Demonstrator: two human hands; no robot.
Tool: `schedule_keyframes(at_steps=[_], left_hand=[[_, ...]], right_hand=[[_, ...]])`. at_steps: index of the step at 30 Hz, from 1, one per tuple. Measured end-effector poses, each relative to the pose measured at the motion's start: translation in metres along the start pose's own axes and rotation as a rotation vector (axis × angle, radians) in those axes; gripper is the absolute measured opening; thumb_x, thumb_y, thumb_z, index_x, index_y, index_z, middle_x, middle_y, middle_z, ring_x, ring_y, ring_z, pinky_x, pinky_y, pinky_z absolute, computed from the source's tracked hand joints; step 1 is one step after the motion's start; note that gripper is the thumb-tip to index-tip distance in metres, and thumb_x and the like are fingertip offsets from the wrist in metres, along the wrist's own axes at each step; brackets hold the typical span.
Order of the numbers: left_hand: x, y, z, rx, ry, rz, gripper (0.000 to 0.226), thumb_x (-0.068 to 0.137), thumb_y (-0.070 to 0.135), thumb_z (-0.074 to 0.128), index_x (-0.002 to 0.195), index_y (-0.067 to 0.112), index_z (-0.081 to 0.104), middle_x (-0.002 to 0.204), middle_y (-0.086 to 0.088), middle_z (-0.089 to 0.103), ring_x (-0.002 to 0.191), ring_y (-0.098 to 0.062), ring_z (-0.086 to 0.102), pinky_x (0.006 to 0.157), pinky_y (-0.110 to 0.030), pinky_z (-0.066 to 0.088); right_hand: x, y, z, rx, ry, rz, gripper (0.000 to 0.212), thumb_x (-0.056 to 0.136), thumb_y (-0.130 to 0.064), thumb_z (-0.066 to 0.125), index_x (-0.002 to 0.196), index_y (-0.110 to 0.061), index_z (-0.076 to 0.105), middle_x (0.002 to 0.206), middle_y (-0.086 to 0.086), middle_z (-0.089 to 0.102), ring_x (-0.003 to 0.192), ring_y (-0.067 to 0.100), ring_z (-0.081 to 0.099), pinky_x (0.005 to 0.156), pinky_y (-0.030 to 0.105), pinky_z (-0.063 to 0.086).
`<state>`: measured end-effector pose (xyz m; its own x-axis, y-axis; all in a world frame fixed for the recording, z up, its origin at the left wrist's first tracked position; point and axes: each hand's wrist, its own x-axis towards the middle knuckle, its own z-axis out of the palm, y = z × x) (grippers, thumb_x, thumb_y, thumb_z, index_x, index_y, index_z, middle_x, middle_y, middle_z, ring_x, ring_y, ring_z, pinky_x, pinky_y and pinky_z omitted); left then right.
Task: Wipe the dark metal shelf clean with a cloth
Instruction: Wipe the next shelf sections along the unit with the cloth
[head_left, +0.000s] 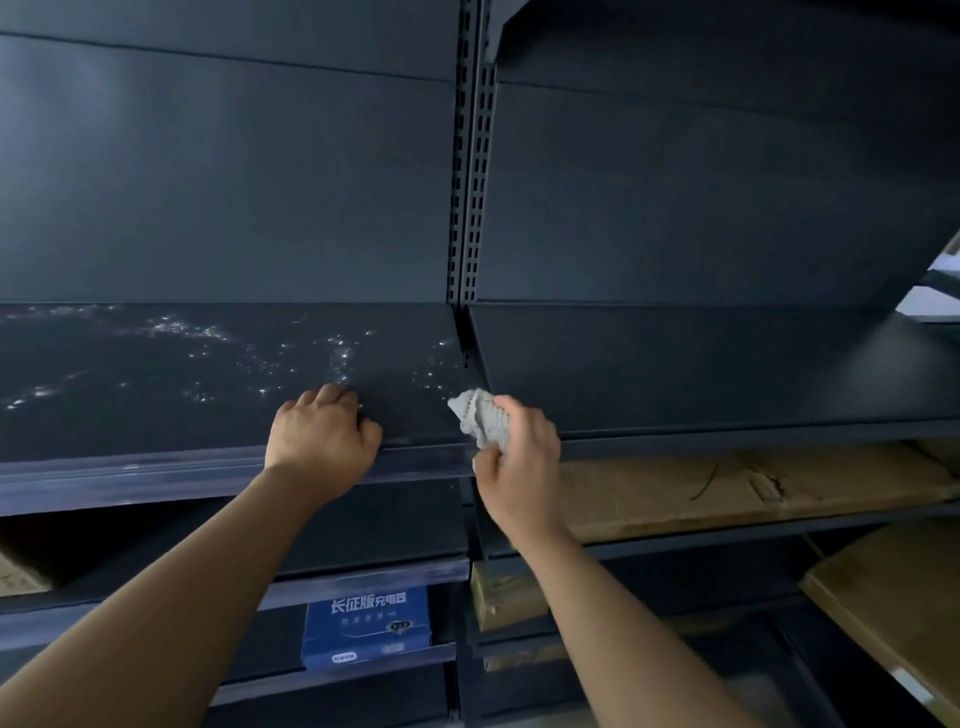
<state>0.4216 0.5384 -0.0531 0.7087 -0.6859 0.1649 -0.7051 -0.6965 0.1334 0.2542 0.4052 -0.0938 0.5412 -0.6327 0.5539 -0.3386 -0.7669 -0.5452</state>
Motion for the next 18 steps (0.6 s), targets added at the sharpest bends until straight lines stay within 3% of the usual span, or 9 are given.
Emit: schedule_keyframes(at_steps=[3,5,6,8,10,14,18], left_hand=[[0.001,-0.005,-0.003,0.001,-0.025,0.039,0.044,0.095,0.038,0.031,0.115,0.012,0.06,0.125,-0.005,0.057,0.113,-0.027,0.052,0.094,-0.038,0.039],[-0.001,-0.01,-0.005,-0.011,-0.041,0.069,0.047,0.096,0.041,0.026,0.115,0.014,0.059,0.127,-0.004,0.056,0.115,-0.026,0.052,0.095,-0.039,0.039],[-0.003,-0.013,-0.007,-0.016,-0.048,0.083,0.048,0.097,0.042,0.024,0.116,0.014,0.058,0.128,-0.003,0.055,0.115,-0.026,0.052,0.096,-0.039,0.039],[-0.006,-0.022,-0.009,-0.011,-0.054,0.102,0.049,0.097,0.043,0.024,0.115,0.013,0.058,0.127,-0.003,0.056,0.115,-0.026,0.052,0.096,-0.039,0.039],[-0.009,-0.034,-0.012,0.014,-0.062,0.115,0.048,0.097,0.044,0.023,0.112,0.014,0.058,0.124,-0.003,0.057,0.113,-0.026,0.053,0.095,-0.038,0.039],[-0.013,-0.056,-0.02,0.024,-0.089,0.13,0.045,0.096,0.043,0.024,0.107,0.014,0.057,0.12,-0.003,0.056,0.112,-0.025,0.051,0.094,-0.039,0.039],[-0.017,-0.084,-0.028,0.046,-0.081,0.141,0.045,0.096,0.042,0.026,0.117,0.013,0.054,0.127,-0.003,0.053,0.118,-0.025,0.049,0.099,-0.039,0.037]], right_hand=[[0.0,-0.01,-0.008,0.213,0.012,0.099,0.046,0.084,-0.011,0.053,0.129,-0.018,0.046,0.122,-0.001,0.052,0.105,0.007,0.048,0.088,0.017,0.045],[0.003,-0.008,-0.024,0.237,0.148,0.174,0.048,0.086,-0.01,0.055,0.132,-0.016,0.044,0.128,0.0,0.049,0.099,0.002,0.05,0.076,0.009,0.046],[0.005,-0.003,-0.032,0.21,0.234,0.254,0.049,0.086,-0.008,0.056,0.133,-0.017,0.043,0.129,0.001,0.047,0.099,0.005,0.051,0.072,0.009,0.046],[0.006,0.01,-0.042,0.119,0.319,0.437,0.05,0.086,-0.005,0.055,0.132,-0.021,0.043,0.131,0.007,0.045,0.109,0.018,0.049,0.08,0.019,0.044],[0.001,0.006,-0.038,0.052,0.245,0.514,0.05,0.085,-0.003,0.053,0.129,-0.024,0.044,0.132,0.01,0.044,0.117,0.028,0.046,0.087,0.029,0.04],[-0.014,-0.034,-0.003,0.27,0.084,0.469,0.042,0.09,-0.008,0.053,0.126,-0.027,0.046,0.133,0.003,0.046,0.114,0.02,0.052,0.083,0.022,0.043],[-0.008,-0.046,-0.014,0.385,0.256,0.515,0.045,0.092,-0.009,0.05,0.133,-0.026,0.042,0.136,0.002,0.046,0.113,0.018,0.053,0.084,0.025,0.045]])
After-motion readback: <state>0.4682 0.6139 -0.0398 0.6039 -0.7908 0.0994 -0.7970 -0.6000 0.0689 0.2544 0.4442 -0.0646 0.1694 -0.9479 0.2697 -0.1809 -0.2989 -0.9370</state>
